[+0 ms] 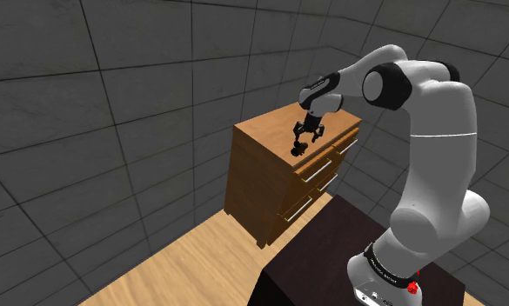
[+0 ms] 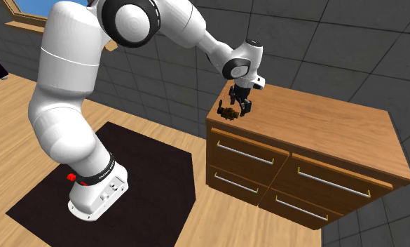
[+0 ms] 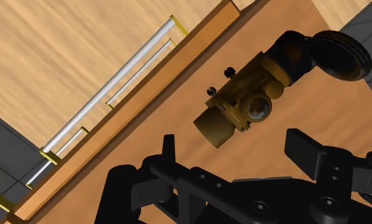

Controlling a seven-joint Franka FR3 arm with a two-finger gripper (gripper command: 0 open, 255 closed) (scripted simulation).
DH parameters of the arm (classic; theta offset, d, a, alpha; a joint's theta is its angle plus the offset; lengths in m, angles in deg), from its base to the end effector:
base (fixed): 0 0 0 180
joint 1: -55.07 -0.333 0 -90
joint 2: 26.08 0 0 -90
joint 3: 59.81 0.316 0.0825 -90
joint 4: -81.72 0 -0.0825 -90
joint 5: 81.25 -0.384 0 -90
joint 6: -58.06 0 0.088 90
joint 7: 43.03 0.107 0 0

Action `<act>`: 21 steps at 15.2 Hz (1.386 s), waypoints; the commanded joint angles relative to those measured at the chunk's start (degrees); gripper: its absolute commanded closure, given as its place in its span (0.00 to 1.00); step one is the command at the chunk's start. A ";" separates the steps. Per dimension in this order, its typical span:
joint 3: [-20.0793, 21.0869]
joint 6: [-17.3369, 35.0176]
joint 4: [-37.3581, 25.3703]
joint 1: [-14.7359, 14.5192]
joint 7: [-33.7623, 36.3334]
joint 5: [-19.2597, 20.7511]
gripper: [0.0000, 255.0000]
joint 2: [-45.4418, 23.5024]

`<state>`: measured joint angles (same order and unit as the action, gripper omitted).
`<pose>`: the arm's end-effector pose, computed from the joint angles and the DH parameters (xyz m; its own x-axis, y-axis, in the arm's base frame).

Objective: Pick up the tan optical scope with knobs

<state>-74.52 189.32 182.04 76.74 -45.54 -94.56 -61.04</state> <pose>0.5426 -0.3757 0.2280 0.7595 -0.6491 -0.0435 -0.6503 -0.7594 -0.0231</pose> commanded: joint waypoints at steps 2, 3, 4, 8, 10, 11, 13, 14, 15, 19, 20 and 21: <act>0.37 1.52 -0.03 0.25 -0.30 -0.50 0.00 -1.57; 0.50 2.01 -0.07 0.34 -0.41 -0.67 0.00 -2.11; 0.57 2.30 -0.08 0.39 -0.47 -0.76 0.00 -2.41; 0.57 2.26 -0.16 0.42 -0.49 -0.76 1.00 -2.44; 0.57 2.26 -0.15 0.43 -0.51 -0.76 1.00 -2.43; 0.57 2.26 -0.15 0.43 -0.51 -0.76 1.00 -2.43; 0.56 2.25 -0.16 0.43 -0.50 -0.76 1.00 -2.43; 0.56 2.25 -0.15 0.43 -0.50 -0.76 1.00 -2.42; 0.57 2.29 -0.10 0.39 -0.47 -0.76 1.00 -2.42; 0.06 0.30 0.01 0.04 -0.04 -0.11 1.00 -0.28; -0.07 -0.22 0.00 -0.05 0.07 0.06 1.00 0.23; -0.19 -0.74 -0.02 -0.13 0.18 0.22 1.00 0.74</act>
<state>-74.58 189.07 181.94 76.70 -45.44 -94.50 -60.87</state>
